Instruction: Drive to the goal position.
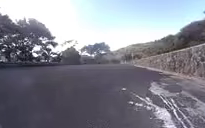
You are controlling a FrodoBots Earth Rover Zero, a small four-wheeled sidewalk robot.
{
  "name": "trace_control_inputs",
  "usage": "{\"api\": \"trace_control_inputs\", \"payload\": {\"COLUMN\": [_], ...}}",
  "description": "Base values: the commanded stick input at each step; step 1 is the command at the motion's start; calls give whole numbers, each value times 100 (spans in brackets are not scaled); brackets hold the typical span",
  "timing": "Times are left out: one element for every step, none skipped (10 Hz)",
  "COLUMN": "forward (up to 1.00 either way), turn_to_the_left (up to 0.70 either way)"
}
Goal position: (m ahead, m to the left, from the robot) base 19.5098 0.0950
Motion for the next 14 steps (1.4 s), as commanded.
{"api": "trace_control_inputs", "payload": {"forward": [70, 70, 70, 70, 70, 70, 70, 70, 70, 70, 70, 70, 70, 70], "turn_to_the_left": [0, 0, 0, -25, -31, -31, -16, 0, 0, 0, 0, 0, 0, 0]}}
